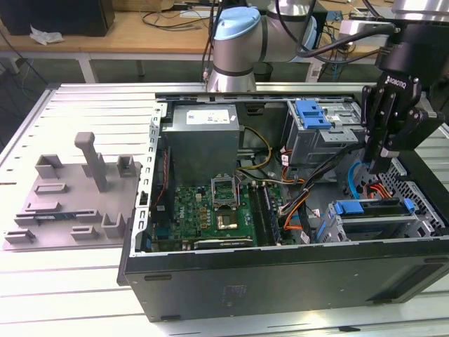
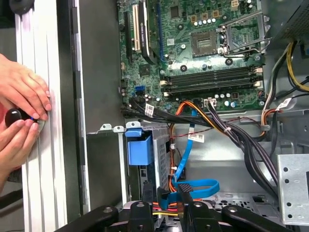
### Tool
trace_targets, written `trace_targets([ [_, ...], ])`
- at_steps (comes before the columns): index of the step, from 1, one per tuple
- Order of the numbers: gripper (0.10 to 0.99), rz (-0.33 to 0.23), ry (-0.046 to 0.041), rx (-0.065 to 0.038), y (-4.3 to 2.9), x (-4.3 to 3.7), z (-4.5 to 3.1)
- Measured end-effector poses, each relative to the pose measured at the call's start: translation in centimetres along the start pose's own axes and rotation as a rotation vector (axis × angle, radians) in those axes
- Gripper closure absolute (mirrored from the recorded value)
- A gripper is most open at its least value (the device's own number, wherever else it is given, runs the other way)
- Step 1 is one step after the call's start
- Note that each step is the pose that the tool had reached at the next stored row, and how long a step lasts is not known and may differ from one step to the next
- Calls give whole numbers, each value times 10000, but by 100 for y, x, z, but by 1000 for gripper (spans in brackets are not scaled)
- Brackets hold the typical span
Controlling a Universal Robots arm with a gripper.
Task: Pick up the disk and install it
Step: 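Insert the second disk wire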
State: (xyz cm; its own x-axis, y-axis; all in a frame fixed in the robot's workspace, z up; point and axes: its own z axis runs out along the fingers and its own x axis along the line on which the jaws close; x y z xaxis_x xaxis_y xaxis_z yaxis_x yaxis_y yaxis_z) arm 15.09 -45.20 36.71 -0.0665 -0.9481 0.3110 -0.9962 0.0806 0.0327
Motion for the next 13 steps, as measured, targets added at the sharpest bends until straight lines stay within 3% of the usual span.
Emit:
trace_targets([
  [2, 749, 0, 68, -7, -1, -4, 9],
  [13, 749, 6, 188, 0, -1, -21, 32],
])
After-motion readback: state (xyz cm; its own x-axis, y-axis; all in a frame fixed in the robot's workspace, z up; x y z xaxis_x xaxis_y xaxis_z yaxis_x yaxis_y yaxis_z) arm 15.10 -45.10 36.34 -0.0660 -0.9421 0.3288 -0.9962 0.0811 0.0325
